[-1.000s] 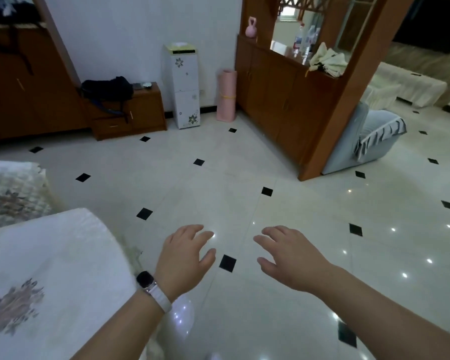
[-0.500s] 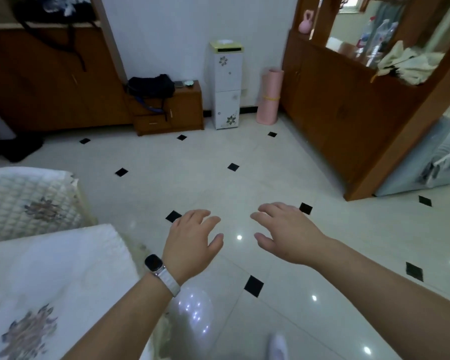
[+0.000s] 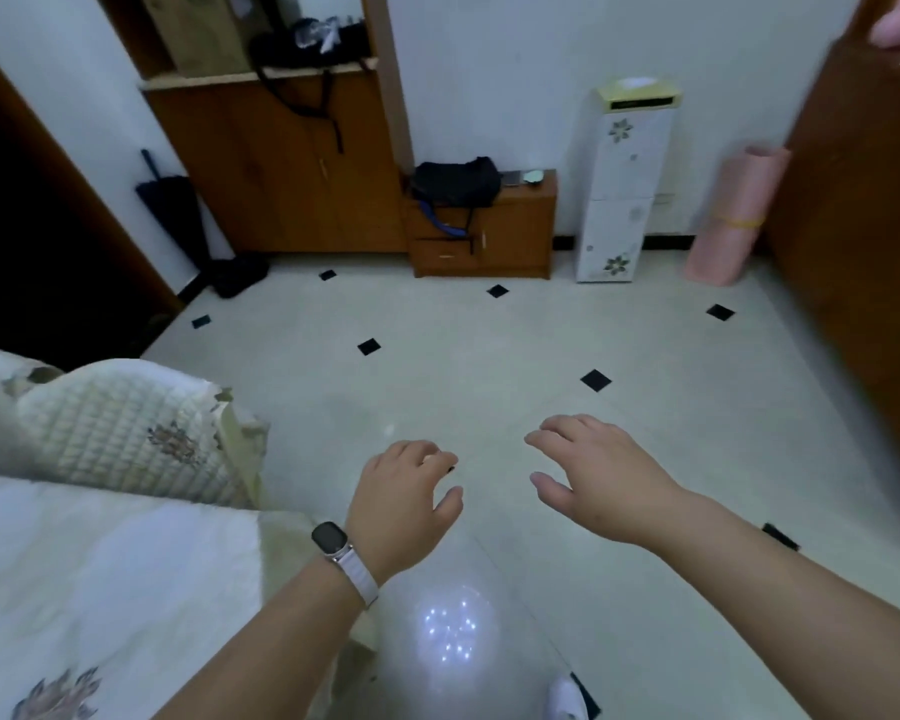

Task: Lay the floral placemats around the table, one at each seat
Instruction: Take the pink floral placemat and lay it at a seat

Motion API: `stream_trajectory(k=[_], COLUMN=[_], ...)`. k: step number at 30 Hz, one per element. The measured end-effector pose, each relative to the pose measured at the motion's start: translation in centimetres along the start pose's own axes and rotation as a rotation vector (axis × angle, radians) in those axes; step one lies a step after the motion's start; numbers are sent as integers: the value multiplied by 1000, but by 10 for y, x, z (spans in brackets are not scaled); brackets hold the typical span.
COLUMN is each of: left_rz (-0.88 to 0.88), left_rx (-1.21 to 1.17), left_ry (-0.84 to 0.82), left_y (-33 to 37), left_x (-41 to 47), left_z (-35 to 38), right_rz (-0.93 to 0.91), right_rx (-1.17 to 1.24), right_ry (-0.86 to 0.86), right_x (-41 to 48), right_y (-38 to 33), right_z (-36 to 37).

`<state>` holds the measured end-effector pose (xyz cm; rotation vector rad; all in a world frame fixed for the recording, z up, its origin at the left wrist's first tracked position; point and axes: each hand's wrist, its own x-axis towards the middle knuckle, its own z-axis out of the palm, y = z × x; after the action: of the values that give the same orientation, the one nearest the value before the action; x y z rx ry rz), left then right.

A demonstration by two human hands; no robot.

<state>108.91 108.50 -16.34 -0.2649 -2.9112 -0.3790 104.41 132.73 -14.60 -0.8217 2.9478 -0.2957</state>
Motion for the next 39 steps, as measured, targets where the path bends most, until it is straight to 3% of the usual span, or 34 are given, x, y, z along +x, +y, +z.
stream_trajectory(k=[5,13,17,21,24,29,39], left_rz=[-114,-346,-465,-590,-636,-659,-978], left_rx=[19,72,65,12,-4,24,40], left_ry=[-5,15,42,184,169,158,283], left_y=[-17,-84,-142,-221,-281,-365,-479], left_x=[52,81,102,138,169,201,158], left_z=[-4,-16,-20,-24,-22,-34,-84], right_rz=[-108,-266,-340,-331,-325,-396,-661], right_rx=[-9,39,52,45,19,-18,56], right_ry=[-17,-55,-80,-62,-85,-135,-135], right_x=[72,189,257,336,402,507,659], right_y=[42,30,10,3,-6,-60,-202], right_z=[-9,-5,-1,-2,-1,1,10])
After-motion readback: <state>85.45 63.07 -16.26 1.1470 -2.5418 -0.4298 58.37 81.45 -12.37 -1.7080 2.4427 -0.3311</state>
